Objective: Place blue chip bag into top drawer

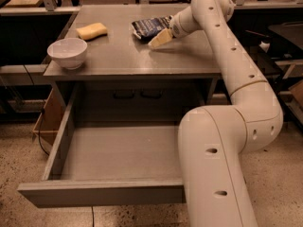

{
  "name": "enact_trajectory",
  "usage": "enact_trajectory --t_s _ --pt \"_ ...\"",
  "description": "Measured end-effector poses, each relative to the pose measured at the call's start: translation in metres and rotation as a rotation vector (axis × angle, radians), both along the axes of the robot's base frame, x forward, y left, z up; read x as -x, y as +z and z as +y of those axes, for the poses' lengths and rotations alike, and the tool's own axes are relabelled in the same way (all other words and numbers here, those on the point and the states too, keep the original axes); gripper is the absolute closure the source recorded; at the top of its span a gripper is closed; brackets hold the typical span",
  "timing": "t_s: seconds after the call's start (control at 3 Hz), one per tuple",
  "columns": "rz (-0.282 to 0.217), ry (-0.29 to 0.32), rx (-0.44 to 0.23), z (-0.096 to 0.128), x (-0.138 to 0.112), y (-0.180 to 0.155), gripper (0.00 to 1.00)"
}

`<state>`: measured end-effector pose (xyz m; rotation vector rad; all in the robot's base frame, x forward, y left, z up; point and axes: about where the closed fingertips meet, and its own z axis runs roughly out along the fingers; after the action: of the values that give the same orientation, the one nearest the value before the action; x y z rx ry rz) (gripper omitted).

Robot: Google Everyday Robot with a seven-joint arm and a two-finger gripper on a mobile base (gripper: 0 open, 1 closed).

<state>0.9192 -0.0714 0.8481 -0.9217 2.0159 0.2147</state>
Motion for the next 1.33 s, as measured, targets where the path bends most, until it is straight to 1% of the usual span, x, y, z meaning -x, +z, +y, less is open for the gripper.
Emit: enact_trajectory --t_s 0.33,0.67,1.0,1.33 --pt "-0.017 -0.039 -0.049 -0.008 -0.010 -0.001 0.15" --pt "-0.036 -0.055 -0.086 -0.014 -0.016 0.004 0.38" --pt "-0.059 -0.012 -0.095 -0.004 -0.012 0.013 0.69" --pt "-0.068 0.027 -0.085 0.003 -0.006 0.018 0.92"
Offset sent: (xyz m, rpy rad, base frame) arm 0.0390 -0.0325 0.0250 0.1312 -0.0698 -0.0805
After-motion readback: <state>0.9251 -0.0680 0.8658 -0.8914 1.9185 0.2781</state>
